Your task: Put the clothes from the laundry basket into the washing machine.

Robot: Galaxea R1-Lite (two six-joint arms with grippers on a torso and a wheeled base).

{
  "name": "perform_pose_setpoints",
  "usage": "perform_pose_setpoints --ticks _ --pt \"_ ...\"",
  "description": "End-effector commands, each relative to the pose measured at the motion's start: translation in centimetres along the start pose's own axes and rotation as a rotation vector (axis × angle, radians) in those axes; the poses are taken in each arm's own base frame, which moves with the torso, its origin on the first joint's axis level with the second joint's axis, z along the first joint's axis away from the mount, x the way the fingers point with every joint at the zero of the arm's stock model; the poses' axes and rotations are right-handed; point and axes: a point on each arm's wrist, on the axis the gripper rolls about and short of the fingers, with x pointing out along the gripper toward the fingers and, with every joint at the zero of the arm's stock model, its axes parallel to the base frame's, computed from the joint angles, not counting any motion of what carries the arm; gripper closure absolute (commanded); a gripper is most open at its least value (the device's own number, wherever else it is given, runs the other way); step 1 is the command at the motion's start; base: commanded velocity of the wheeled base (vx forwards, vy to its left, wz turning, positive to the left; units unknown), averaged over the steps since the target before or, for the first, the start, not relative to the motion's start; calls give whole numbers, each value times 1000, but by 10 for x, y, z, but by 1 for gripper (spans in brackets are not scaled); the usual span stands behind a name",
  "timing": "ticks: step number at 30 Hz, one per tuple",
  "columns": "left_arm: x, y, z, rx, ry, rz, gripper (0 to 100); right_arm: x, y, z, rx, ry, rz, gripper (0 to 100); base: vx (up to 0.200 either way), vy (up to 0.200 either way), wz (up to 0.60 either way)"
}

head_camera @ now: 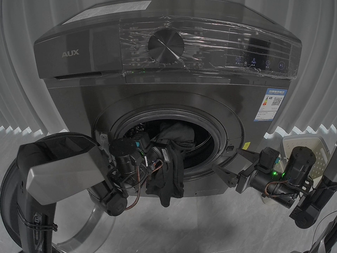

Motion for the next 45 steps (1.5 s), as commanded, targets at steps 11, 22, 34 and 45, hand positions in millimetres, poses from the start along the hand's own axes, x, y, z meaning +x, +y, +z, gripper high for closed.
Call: perform_pose_setpoints --ticks 11,22,34,45 --pt "50 4 -44 8 89 4 100 1 -1 -13 5 55 -1 0 0 0 0" --pt "89 25 -51 9 56 63 100 2 -1 -14 5 61 -1 0 0 0 0" --pt "122 36 -46 4 -39 74 100 2 0 -15 5 63 3 0 0 0 0" --pt "124 42 -35 0 -57 86 0 3 0 -13 6 54 6 0 0 0 0"
